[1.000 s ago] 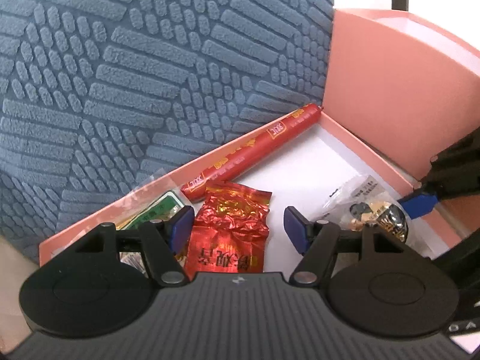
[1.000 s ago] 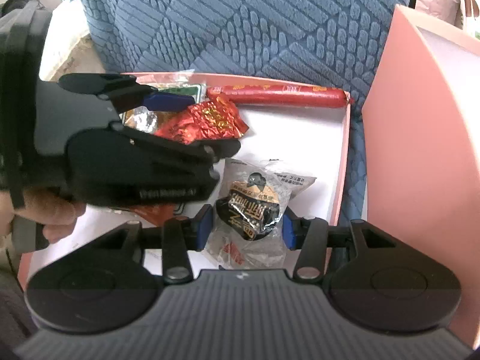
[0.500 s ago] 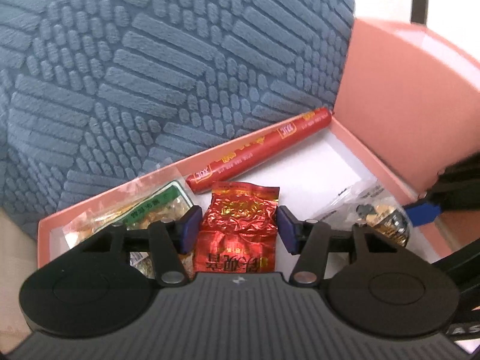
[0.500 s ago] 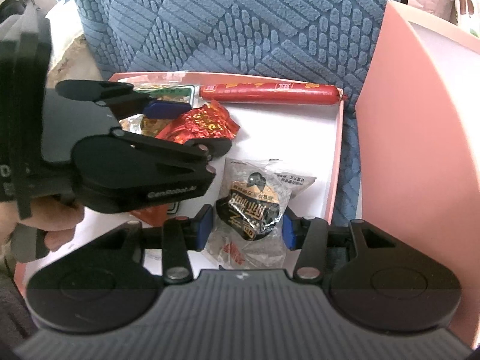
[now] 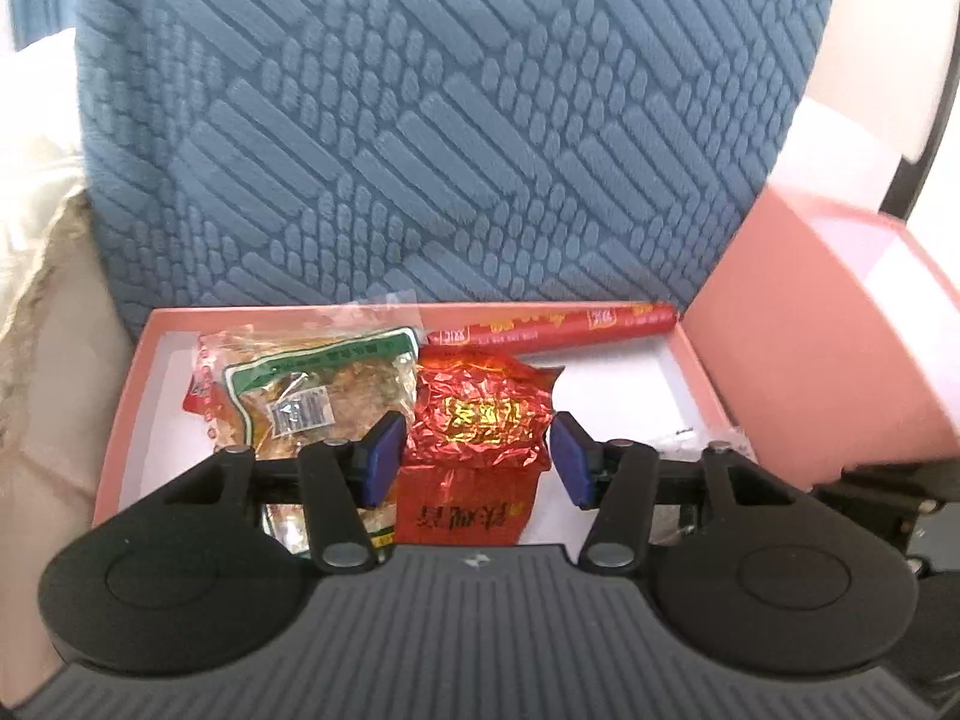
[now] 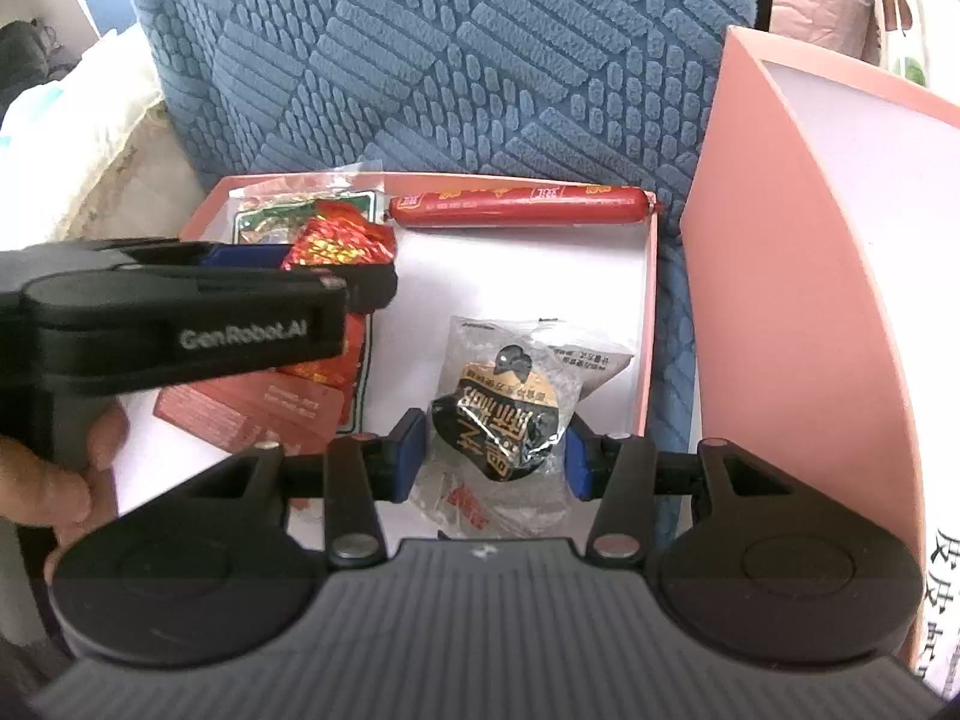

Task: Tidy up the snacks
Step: 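Lift the red foil packet with left gripper while right carries clear bag toward box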

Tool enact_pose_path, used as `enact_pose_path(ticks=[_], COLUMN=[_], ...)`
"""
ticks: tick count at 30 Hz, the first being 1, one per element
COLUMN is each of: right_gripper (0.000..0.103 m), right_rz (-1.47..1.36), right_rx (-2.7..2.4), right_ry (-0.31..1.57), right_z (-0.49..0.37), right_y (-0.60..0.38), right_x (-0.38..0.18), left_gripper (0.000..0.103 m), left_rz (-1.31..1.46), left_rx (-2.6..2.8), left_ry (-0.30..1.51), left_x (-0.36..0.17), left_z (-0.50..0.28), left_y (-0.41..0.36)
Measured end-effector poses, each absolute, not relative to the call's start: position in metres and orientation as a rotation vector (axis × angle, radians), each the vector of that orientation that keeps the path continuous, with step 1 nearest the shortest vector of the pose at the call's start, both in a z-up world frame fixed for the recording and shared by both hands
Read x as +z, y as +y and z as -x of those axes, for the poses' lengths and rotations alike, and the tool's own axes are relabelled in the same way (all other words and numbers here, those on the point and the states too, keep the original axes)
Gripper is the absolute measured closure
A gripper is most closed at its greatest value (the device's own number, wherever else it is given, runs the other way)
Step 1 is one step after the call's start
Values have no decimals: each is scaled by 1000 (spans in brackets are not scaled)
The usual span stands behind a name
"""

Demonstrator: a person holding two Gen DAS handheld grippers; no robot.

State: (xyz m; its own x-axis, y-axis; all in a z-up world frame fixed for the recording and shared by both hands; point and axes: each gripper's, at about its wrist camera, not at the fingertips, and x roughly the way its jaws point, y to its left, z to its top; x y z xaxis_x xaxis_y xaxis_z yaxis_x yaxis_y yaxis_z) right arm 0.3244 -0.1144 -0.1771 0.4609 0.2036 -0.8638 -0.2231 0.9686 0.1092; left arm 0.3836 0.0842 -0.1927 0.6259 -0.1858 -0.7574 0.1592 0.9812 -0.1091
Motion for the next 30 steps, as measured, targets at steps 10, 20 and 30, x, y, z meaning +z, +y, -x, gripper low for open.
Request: enact_pose_path(ticks=[10,20,30], right_gripper=[53,53,53], right_rz=[35,37,34], right_rx=[237,234,233], right_ry=[975,959,926], right_z=[-302,-281,-243], right_y=[-116,-125,-142], right_x=[-152,-142,-138], left_gripper=[44,44,44], left_rz=[172,244,308], left_rx=[-136,-131,-84], left_ry=[783,761,788], left_x=[-162,-149,-160], left_z=[-340,-278,-236], left_y=[95,92,92])
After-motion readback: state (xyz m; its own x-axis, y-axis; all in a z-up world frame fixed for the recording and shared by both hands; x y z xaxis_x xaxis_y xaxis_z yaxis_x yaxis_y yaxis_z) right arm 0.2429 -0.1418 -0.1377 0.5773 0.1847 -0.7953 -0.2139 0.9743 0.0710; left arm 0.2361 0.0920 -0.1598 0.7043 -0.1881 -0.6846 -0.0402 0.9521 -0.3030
